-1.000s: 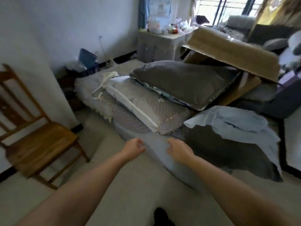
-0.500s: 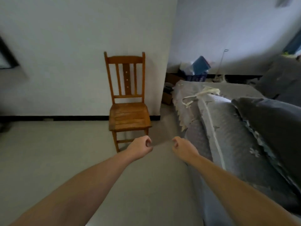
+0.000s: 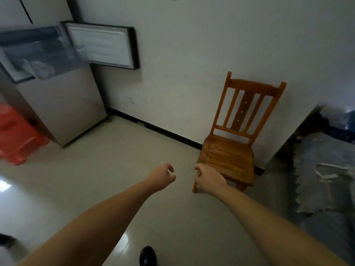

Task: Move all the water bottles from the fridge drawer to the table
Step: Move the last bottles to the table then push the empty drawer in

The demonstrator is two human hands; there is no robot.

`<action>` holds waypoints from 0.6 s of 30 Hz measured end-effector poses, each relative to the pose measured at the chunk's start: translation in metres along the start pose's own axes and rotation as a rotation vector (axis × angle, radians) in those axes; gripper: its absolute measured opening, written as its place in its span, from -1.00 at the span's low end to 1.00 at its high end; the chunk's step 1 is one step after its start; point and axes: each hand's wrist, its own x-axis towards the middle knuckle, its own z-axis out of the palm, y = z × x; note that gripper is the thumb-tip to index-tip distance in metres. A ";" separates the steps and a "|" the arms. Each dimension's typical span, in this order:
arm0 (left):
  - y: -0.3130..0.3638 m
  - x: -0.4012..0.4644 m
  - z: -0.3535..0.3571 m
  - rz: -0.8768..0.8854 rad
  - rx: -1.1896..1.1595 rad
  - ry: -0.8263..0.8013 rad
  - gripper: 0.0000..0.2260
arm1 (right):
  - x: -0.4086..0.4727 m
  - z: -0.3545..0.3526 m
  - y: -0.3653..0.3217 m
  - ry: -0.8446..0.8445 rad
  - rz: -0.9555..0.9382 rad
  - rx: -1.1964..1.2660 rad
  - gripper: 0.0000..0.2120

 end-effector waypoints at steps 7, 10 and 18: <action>-0.055 0.092 -0.111 -0.036 0.011 0.025 -0.71 | 0.138 0.005 -0.085 -0.042 -0.064 -0.023 -0.64; -0.091 0.120 -0.151 -0.098 0.002 0.053 -0.71 | 0.186 0.016 -0.122 -0.080 -0.102 -0.036 -0.64; -0.162 0.186 -0.216 -0.222 -0.101 0.130 -0.72 | 0.313 0.032 -0.194 -0.160 -0.212 -0.085 -0.64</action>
